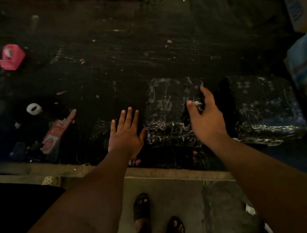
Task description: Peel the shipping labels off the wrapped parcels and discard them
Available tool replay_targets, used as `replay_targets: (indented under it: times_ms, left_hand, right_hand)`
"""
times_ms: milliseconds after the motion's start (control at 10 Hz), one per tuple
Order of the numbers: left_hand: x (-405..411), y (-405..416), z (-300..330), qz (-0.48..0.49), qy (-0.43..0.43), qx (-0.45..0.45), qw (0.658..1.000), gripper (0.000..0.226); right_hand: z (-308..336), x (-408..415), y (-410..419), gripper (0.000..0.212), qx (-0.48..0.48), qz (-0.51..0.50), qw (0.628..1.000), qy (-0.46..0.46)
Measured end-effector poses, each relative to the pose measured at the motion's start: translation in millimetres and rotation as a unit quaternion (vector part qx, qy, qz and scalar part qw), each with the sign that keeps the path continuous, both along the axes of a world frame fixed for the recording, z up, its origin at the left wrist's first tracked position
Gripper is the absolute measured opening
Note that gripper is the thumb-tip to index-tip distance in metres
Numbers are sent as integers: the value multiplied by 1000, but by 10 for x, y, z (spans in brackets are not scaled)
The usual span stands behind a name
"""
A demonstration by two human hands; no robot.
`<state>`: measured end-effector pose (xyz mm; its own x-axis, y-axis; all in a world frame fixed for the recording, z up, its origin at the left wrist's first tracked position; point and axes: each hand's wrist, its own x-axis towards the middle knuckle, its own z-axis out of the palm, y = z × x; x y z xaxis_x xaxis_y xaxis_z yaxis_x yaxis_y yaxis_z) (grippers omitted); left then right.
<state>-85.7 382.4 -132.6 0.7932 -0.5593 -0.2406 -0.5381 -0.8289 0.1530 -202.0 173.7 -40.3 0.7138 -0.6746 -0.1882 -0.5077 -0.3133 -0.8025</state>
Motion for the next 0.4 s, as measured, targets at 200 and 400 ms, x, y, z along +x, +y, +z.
replay_targets:
  times_ms: [200,400]
  left_hand:
    - [94,-7,144,-6,66,21,998,71]
    - [412,-144,709,-14,156,83,984,65]
  right_hand:
    - [152,-21,-102,63,-38,44,994,87]
    - [524,198,-248,68,-89,101,967,217]
